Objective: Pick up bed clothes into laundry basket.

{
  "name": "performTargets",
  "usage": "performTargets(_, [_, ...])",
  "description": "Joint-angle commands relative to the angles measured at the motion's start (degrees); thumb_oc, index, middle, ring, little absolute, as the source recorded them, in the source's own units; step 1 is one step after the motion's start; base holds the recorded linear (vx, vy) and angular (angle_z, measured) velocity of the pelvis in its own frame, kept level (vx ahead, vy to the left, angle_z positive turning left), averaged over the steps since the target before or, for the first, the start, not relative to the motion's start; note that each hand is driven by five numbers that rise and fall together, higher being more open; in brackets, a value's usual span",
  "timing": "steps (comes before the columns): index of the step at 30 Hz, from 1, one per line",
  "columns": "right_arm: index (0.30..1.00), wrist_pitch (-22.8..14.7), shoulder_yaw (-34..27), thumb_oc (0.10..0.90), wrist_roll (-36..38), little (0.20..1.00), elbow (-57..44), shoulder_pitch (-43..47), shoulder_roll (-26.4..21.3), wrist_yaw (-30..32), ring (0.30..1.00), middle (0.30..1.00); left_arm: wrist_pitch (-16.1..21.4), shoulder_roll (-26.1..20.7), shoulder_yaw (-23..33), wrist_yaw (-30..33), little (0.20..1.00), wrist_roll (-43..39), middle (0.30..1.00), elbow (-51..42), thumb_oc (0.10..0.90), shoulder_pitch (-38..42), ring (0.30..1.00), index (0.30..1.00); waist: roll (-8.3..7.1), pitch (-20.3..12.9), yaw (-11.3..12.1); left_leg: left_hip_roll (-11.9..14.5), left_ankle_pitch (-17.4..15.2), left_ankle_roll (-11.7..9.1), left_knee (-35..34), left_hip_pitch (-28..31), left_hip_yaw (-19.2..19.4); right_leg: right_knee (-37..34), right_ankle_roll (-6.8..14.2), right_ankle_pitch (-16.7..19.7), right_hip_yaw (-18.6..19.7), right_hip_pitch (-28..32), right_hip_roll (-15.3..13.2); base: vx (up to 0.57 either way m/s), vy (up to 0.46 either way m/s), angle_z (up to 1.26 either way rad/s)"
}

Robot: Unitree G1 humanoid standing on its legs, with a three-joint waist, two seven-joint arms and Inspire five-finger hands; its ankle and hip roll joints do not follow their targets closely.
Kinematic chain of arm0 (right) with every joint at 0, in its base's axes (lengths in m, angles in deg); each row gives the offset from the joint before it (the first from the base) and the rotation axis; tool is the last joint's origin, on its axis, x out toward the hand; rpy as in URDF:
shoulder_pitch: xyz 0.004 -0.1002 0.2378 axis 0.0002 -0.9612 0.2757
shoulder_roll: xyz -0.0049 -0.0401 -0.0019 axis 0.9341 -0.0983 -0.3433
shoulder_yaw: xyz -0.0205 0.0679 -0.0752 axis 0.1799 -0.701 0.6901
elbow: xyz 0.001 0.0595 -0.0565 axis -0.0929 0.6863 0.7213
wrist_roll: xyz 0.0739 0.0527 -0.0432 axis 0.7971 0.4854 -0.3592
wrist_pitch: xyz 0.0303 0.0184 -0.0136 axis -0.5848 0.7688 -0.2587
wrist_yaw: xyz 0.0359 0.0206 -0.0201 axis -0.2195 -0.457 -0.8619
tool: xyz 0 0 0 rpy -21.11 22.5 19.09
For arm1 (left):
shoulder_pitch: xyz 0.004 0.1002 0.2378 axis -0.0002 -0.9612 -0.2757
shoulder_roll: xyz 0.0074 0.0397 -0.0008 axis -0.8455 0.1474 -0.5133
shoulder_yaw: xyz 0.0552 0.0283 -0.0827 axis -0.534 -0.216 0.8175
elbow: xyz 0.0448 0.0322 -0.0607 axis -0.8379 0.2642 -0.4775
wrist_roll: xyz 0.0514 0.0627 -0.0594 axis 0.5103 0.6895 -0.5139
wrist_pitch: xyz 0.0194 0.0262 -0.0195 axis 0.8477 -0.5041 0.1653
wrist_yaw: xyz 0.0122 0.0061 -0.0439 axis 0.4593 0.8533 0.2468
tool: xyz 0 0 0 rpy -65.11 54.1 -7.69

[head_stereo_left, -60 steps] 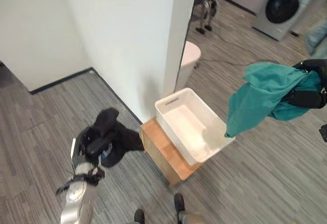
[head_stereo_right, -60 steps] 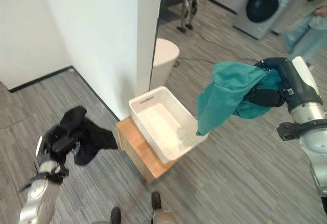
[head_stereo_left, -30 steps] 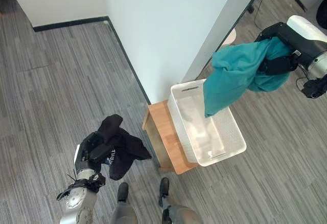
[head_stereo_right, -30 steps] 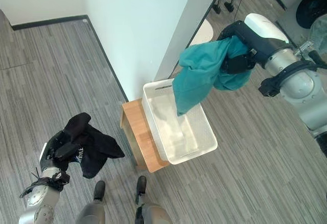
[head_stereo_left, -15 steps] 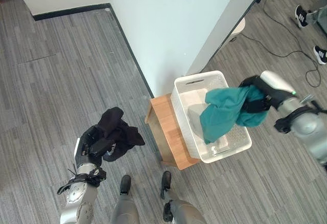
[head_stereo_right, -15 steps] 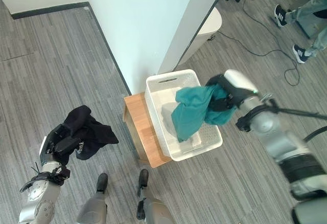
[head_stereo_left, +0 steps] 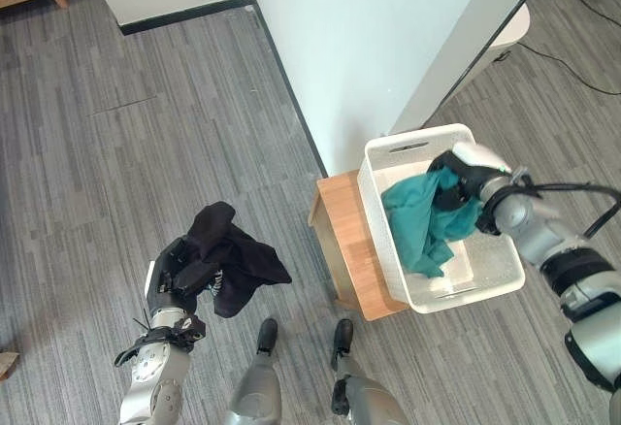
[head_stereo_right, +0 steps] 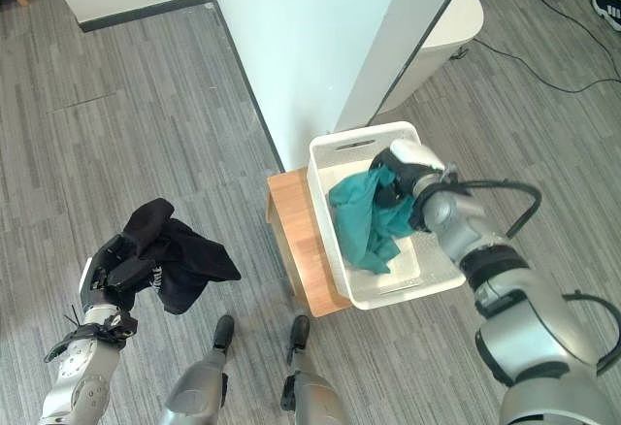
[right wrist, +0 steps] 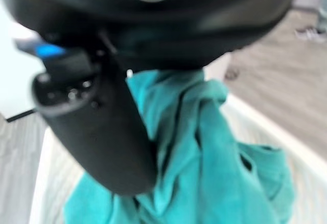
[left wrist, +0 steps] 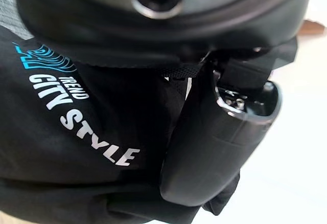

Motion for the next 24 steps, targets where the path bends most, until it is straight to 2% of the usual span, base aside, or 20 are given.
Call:
performTargets(1, [0.300, -0.7, 2.0, 0.400, 0.4, 0.300, 3.9, 12.2, -0.8, 5.5, 0.300, 0.300, 6.9, -3.9, -1.1, -1.0, 0.300, -0.9, 0.300, -7.6, 0.400, 1.2, 0.300, 0.300, -1.09, -4.7, 0.3, -1.0, 1.3, -1.1, -0.7, -3.8, -1.0, 0.5, 3.3, -8.1, -1.5, 5.3, -2.3, -0.01, -0.006, 0.04])
performTargets(6, [0.300, -0.5, 3.1, 0.400, 0.6, 0.300, 2.1, 13.3, 3.5, 5.8, 0.300, 0.300, 6.8, -2.8, -2.7, -0.2, 0.300, -1.2, 0.300, -7.6, 0.400, 2.8, 0.300, 0.300, -0.96, -4.7, 0.2, -1.1, 1.5, -1.1, -0.7, -4.2, -1.5, 0.4, 3.1, -8.2, -1.9, 5.2, -2.3, 0.00, -0.007, 0.08])
performTargets(12, [0.300, -0.1, 3.4, 0.400, -1.4, 0.300, -0.3, 10.9, 3.8, 4.8, 0.300, 0.300, 6.7, -2.4, -2.1, -0.1, 0.300, -1.3, 0.300, -8.0, 0.400, 2.2, 0.300, 0.300, -0.84, -4.4, 0.1, -1.2, 1.5, -1.0, -0.7, -4.6, -2.0, 0.5, 3.0, -8.3, -2.3, 5.0, -2.3, 0.00, -0.003, 0.03])
performTargets(19, [0.300, 0.0, 0.6, 0.400, -2.6, 0.300, 1.2, 4.2, 1.4, 4.1, 0.300, 0.300, 6.7, -2.3, -1.3, 0.1, 0.300, -0.4, 0.300, -8.7, 0.400, 1.6, 0.300, 0.300, -0.61, -3.7, -0.5, -1.3, 1.6, -1.0, -0.7, -5.1, -2.0, 0.5, 3.2, -8.1, -2.3, 4.6, -2.4, -0.01, 0.005, 0.02])
performTargets(24, [0.300, 0.1, -2.1, 0.400, -4.7, 0.300, 1.1, -2.5, -2.6, 3.4, 0.300, 0.300, 6.6, -1.5, -0.7, -0.3, 0.300, -0.1, 0.300, -9.3, 0.400, 1.0, 0.300, 0.300, -0.79, -3.1, -1.7, -1.2, 1.4, -0.9, -0.7, -5.1, -1.4, 0.6, 3.4, -7.8, -1.9, 4.0, -2.6, -0.01, 0.012, 0.00])
